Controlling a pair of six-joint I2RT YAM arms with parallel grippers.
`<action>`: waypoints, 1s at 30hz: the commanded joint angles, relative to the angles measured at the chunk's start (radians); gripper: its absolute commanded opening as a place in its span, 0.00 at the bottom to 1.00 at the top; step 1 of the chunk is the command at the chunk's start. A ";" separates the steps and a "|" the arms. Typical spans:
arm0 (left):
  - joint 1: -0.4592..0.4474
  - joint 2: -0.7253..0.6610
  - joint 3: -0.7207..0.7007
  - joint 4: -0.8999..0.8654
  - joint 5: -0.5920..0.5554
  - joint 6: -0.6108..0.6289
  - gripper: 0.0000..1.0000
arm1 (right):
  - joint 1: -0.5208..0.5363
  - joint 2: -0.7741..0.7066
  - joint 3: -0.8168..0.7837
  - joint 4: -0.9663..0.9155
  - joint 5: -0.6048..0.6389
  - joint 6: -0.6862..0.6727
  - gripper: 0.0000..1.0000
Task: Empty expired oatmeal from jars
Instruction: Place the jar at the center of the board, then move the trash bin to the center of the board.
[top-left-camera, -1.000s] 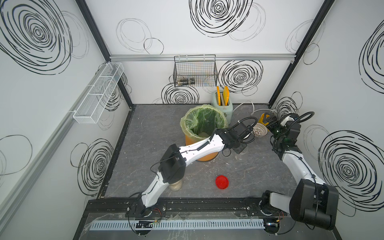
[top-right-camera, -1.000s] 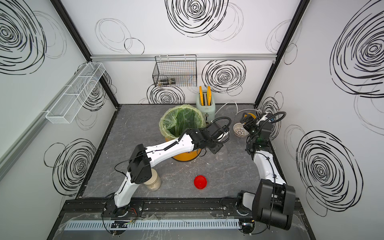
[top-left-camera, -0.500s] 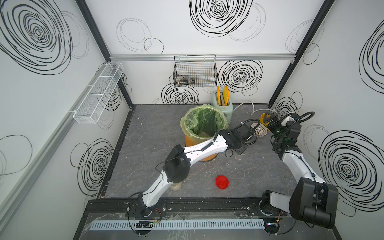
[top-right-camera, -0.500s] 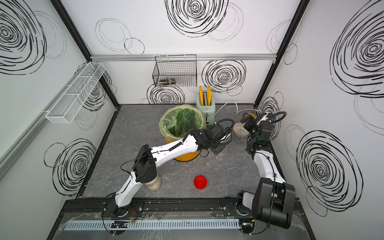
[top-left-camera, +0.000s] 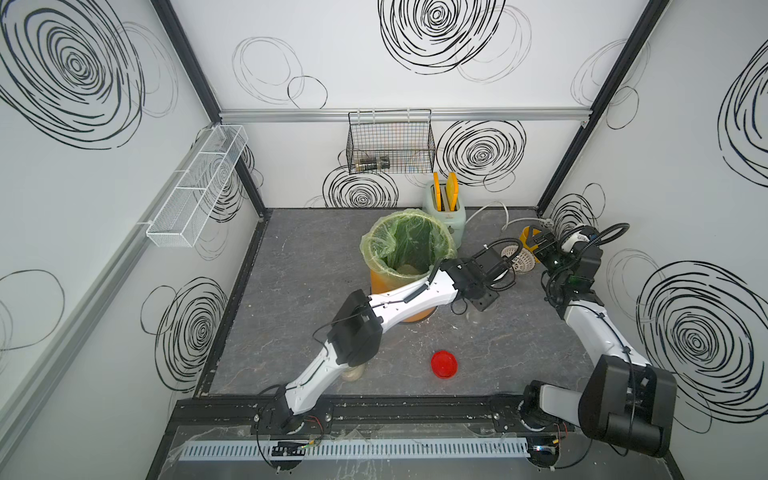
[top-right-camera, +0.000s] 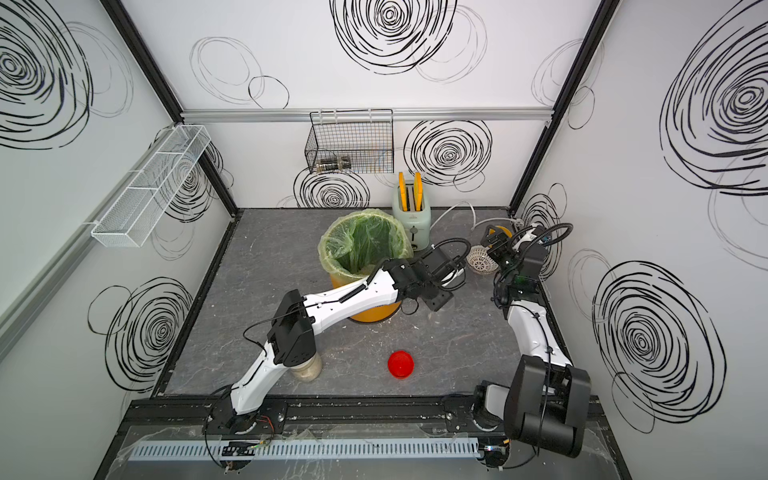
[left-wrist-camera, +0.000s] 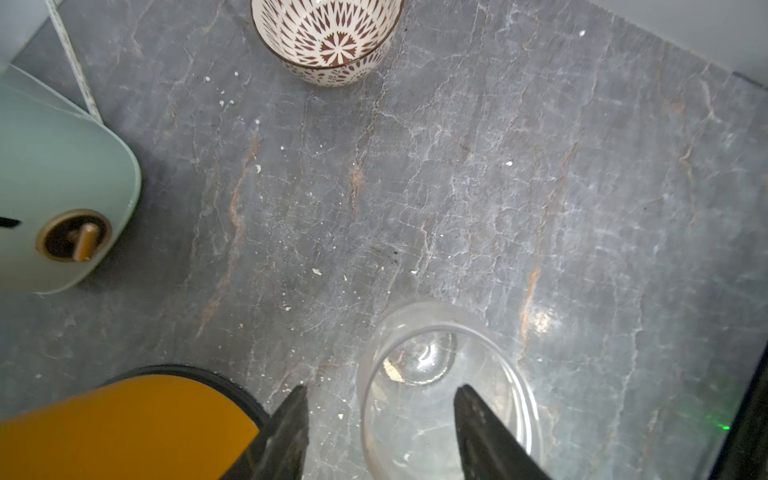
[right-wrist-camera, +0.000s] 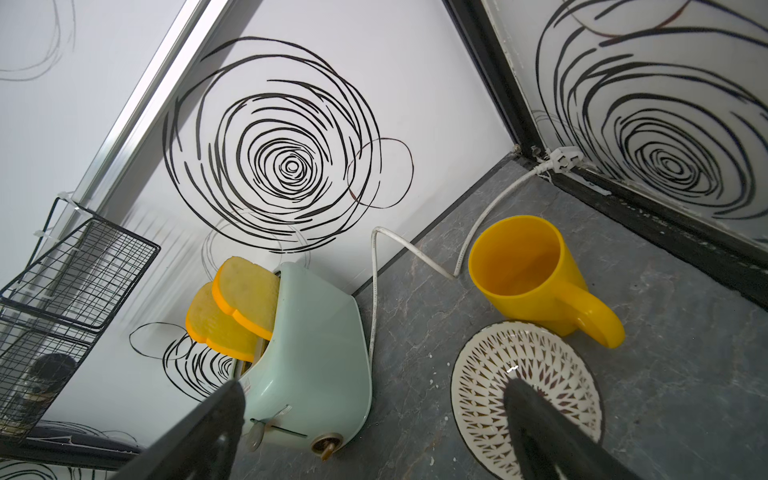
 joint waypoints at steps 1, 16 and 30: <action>-0.005 -0.078 0.047 -0.002 0.042 -0.037 0.80 | -0.008 -0.029 0.031 -0.024 -0.009 -0.017 0.98; 0.071 -0.866 -0.609 0.182 0.098 -0.205 0.96 | 0.312 -0.301 0.197 -0.419 0.007 -0.316 0.98; 0.388 -1.359 -1.171 0.137 0.162 -0.278 0.96 | 1.229 -0.334 0.177 -0.811 0.427 -0.457 0.98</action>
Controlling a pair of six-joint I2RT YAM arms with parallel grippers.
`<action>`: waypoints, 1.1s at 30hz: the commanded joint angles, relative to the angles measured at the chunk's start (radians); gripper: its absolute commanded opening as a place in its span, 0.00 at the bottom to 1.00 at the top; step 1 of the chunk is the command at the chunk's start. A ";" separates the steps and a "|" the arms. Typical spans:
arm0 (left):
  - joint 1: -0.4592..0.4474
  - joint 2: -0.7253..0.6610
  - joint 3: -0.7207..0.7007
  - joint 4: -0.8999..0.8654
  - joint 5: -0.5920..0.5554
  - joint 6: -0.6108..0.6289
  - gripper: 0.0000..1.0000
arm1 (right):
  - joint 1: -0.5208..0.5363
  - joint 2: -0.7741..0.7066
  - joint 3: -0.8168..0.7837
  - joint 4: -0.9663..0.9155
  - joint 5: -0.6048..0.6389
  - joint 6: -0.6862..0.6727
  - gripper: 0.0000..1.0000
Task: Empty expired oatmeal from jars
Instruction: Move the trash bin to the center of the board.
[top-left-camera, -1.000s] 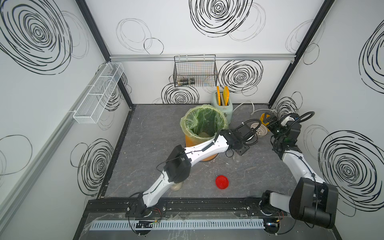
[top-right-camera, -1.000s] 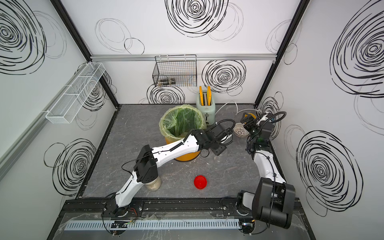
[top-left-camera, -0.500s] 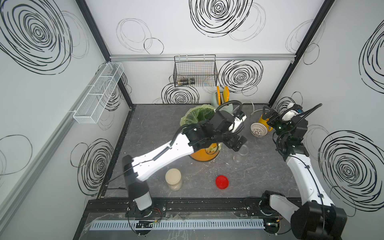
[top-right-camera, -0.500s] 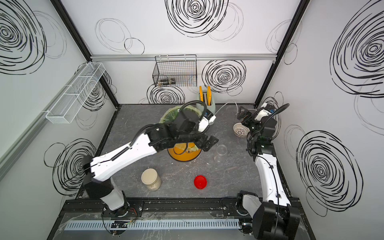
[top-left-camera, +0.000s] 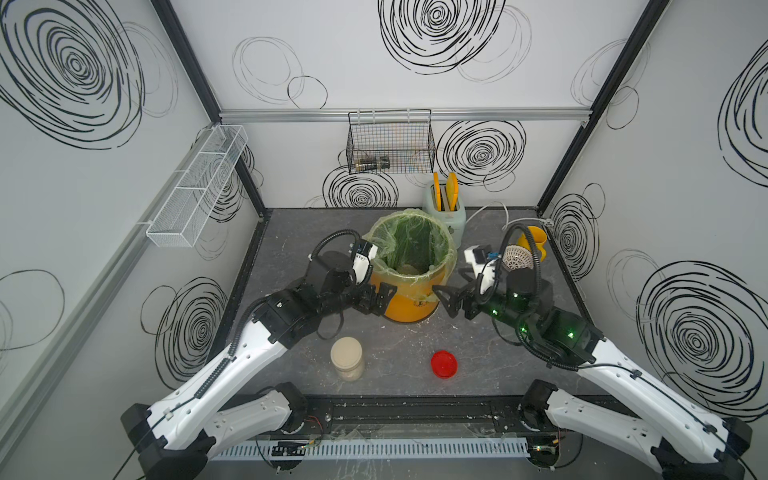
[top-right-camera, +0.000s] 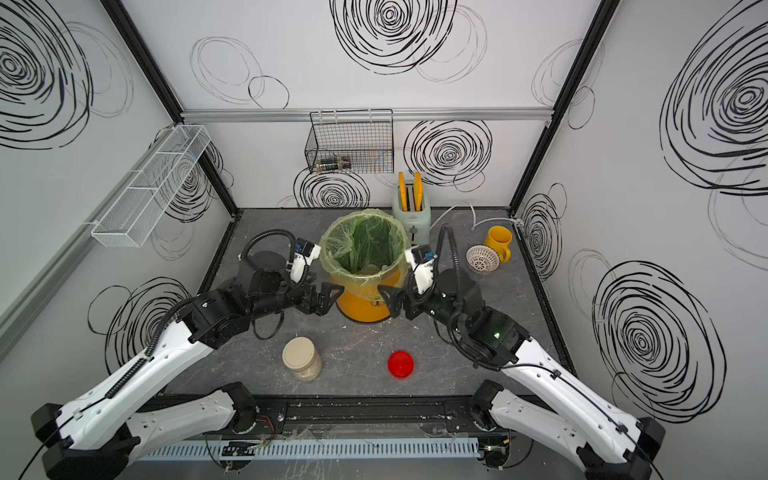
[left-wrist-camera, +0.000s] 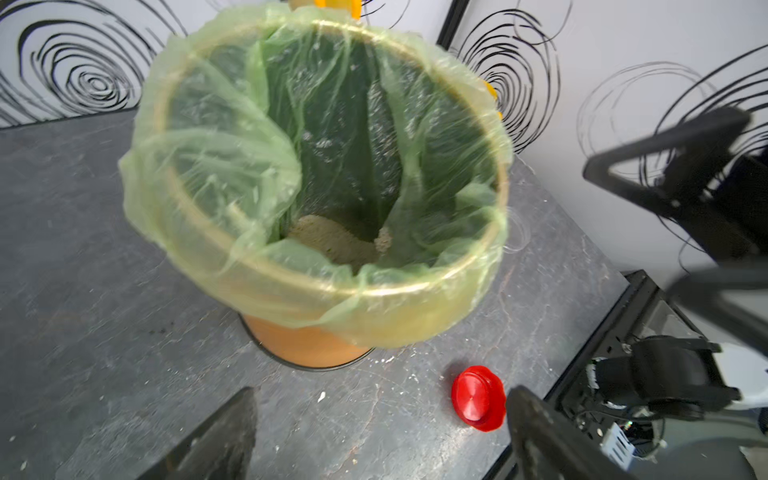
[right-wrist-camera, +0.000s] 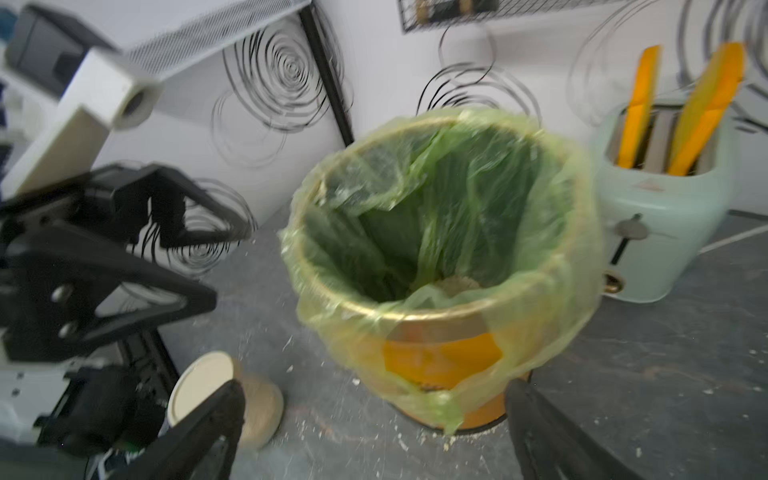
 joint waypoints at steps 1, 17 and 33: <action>0.027 -0.049 -0.064 -0.006 0.012 -0.032 0.96 | 0.113 0.049 -0.011 -0.088 0.160 -0.015 0.97; 0.046 -0.111 -0.155 -0.103 -0.156 -0.089 0.96 | 0.001 0.241 -0.066 0.165 0.029 -0.035 0.84; 0.039 -0.067 -0.111 -0.137 -0.159 -0.143 0.96 | -0.169 0.400 0.000 0.341 -0.049 -0.091 0.87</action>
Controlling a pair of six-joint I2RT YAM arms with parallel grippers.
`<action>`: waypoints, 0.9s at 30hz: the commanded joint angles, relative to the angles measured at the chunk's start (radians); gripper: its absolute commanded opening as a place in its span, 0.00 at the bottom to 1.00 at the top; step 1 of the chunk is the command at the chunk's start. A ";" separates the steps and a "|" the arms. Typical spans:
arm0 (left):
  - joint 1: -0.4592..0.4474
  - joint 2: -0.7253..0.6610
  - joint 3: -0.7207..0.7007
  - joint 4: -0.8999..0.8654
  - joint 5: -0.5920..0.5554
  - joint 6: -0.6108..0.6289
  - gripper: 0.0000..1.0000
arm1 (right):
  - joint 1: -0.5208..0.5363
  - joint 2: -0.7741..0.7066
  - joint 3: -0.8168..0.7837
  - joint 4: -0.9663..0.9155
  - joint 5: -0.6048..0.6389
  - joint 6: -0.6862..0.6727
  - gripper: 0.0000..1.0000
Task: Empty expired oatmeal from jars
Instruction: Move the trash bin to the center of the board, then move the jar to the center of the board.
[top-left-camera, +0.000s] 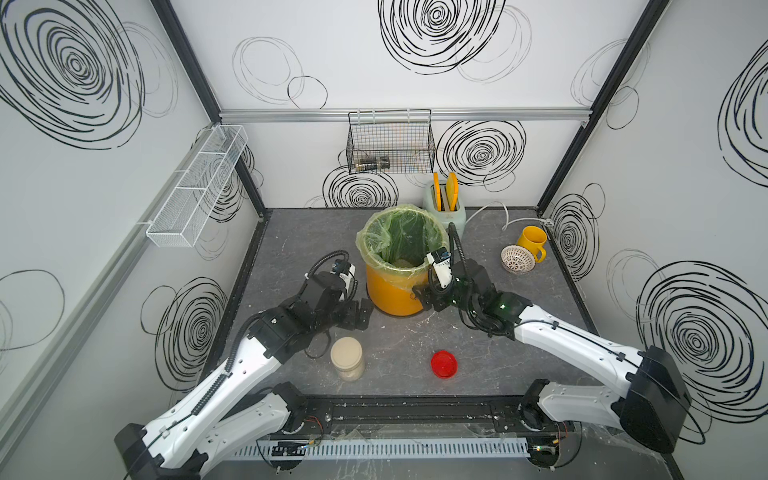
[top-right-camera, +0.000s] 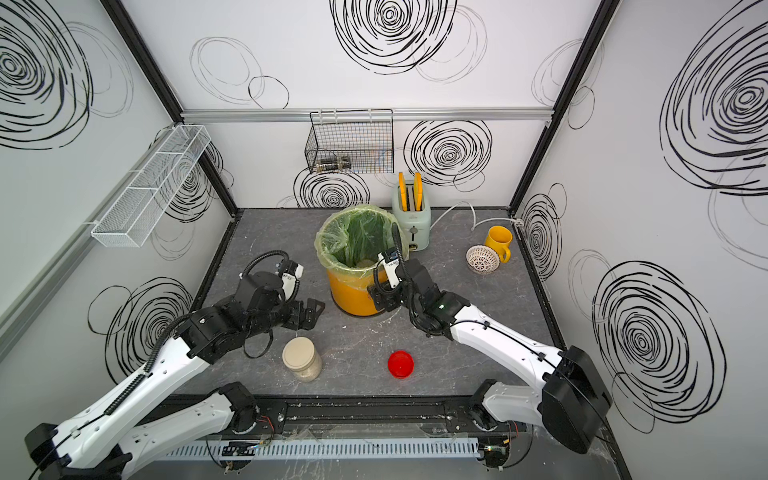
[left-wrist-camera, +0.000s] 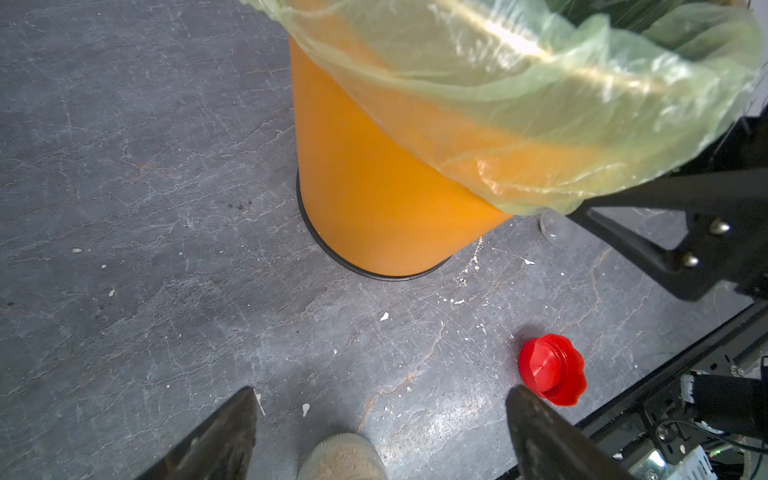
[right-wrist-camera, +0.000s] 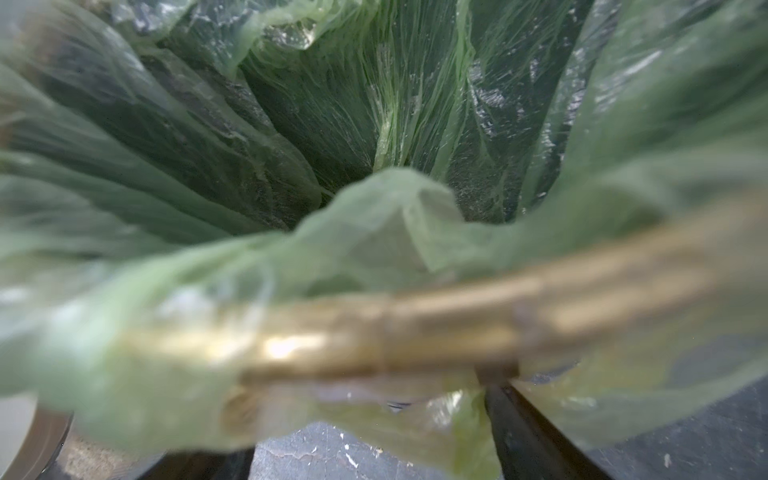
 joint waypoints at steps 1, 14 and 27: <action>-0.004 0.022 0.042 -0.030 -0.021 -0.033 0.96 | -0.045 0.024 0.062 0.096 -0.035 -0.034 0.87; -0.153 0.040 0.049 -0.237 -0.113 -0.191 0.96 | -0.034 -0.181 -0.003 -0.027 -0.094 -0.025 0.98; -0.362 0.064 -0.018 -0.388 -0.196 -0.416 0.96 | -0.008 -0.392 -0.077 -0.095 -0.084 -0.035 0.98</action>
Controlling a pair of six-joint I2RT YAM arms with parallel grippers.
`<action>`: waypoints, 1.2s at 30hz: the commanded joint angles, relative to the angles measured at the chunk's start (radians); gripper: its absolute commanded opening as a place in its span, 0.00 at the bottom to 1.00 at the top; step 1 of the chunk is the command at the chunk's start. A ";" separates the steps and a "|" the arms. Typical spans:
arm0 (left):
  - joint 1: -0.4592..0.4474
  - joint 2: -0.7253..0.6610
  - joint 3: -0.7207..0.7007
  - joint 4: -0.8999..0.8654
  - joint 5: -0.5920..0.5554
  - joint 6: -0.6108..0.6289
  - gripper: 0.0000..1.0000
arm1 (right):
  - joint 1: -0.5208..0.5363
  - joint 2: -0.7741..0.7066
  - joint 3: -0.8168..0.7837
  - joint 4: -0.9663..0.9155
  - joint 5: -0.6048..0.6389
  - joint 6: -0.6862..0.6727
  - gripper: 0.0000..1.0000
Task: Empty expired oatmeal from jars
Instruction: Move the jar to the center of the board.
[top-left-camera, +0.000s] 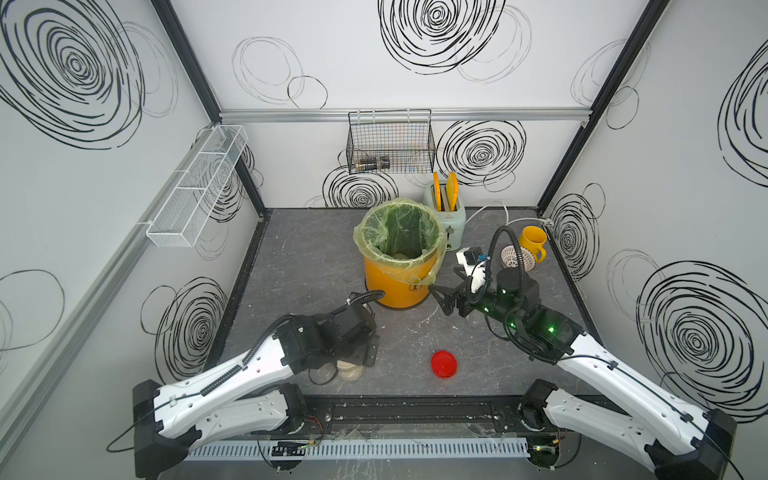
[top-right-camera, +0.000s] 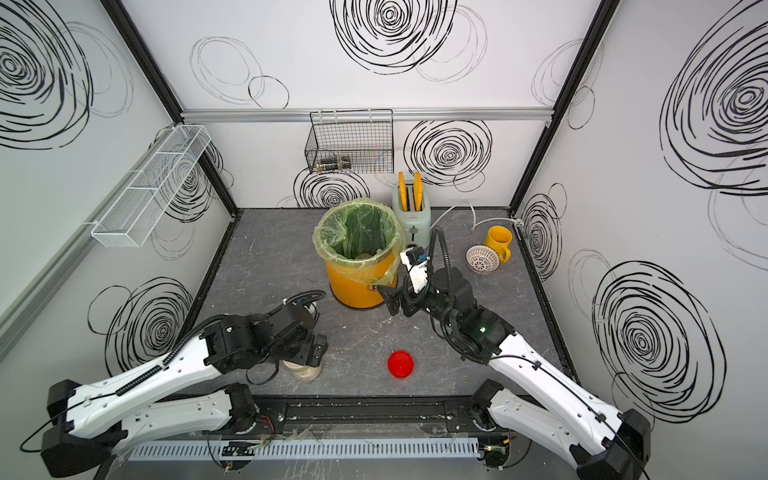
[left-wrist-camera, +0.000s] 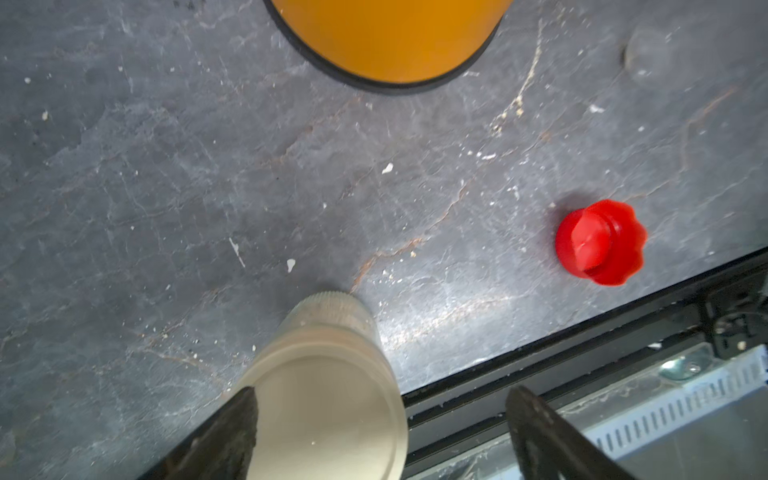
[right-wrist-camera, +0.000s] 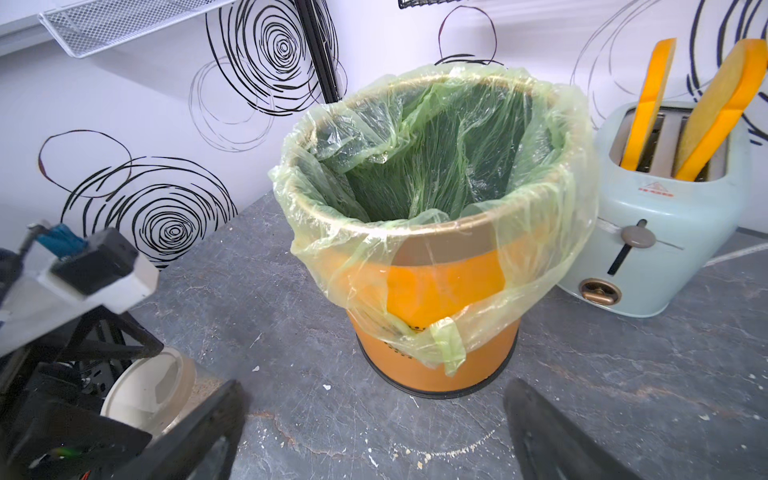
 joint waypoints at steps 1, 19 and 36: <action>-0.005 -0.009 0.007 -0.098 -0.079 -0.085 0.96 | 0.005 -0.028 -0.016 -0.027 0.000 -0.011 0.98; -0.028 -0.003 -0.102 -0.059 -0.012 -0.119 0.92 | -0.011 -0.034 -0.029 -0.007 -0.014 -0.030 0.98; -0.041 0.067 -0.060 0.115 0.019 -0.087 0.75 | -0.015 -0.043 -0.044 -0.025 -0.005 -0.010 0.98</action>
